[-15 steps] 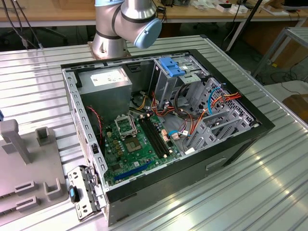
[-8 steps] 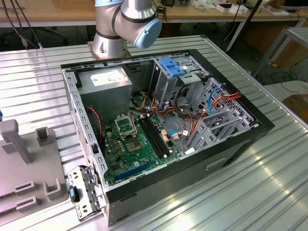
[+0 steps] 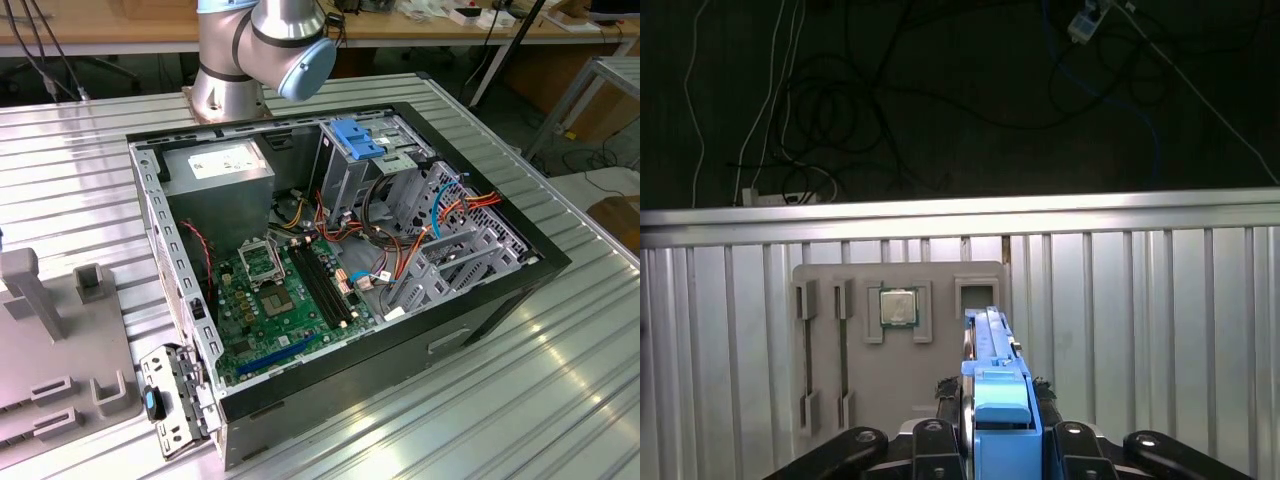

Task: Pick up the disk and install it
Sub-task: 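Pick up the disk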

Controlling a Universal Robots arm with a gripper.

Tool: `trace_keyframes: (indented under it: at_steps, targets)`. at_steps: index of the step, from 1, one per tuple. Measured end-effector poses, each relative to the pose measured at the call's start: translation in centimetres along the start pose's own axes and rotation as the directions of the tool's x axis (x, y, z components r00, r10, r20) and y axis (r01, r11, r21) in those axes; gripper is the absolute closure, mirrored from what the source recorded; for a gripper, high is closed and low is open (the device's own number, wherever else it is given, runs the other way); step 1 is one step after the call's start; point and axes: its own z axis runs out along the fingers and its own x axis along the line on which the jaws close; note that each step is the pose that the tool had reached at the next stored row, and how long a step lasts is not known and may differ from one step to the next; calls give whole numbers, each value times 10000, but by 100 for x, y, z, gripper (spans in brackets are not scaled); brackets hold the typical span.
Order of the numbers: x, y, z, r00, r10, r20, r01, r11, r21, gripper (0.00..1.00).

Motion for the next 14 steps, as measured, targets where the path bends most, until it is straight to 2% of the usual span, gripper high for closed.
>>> trace_keyframes:
  at_steps: [4, 14]
  targets:
    - [0, -1, -45, 10000, 1, 0, -1, 10000, 1, 63]
    - [2, -3, -204, 10000, 1, 0, -1, 10000, 1, 63]
